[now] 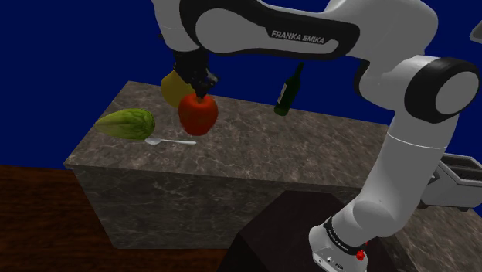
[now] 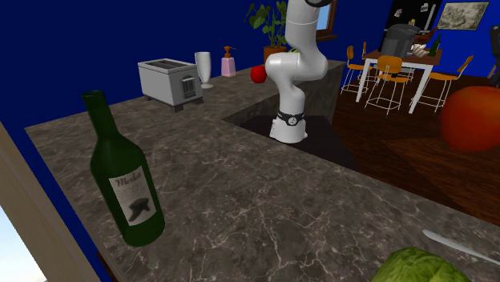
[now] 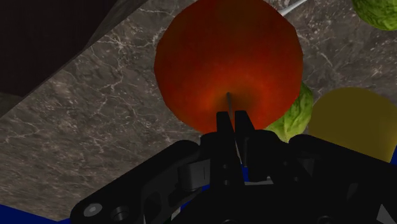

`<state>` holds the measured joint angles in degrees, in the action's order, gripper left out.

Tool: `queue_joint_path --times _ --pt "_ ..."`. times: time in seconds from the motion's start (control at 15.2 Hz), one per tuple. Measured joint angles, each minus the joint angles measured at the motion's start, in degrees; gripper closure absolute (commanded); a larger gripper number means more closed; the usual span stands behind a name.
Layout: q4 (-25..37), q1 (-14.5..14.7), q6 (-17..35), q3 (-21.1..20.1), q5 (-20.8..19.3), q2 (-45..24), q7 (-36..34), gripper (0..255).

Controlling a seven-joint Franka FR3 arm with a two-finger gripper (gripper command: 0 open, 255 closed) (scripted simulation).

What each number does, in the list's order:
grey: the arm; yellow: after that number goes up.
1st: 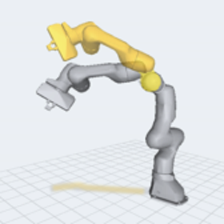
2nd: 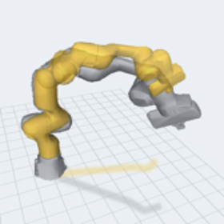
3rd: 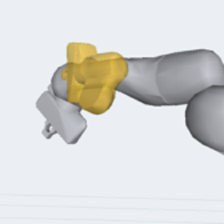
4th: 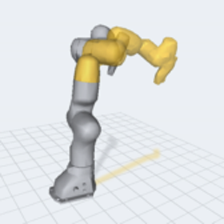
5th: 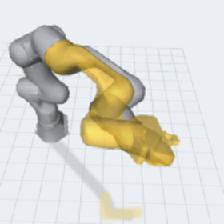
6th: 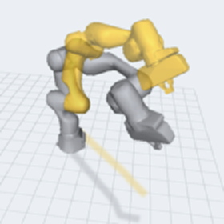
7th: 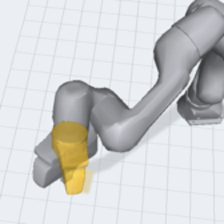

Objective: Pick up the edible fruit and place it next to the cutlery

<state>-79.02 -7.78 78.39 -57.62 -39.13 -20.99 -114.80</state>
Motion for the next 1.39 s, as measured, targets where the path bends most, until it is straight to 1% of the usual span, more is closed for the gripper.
queue_joint_path --times 0.53,1.19,1.39 --pt "-7.13 -2.57 5.97 -0.26 0.76 0.76 -2.12 255" --pt "-14.30 -4.05 12.51 0.04 0.13 0.18 -5.19 255" --pt "-15.81 -3.97 14.07 0.30 -0.44 -0.45 -6.27 255"
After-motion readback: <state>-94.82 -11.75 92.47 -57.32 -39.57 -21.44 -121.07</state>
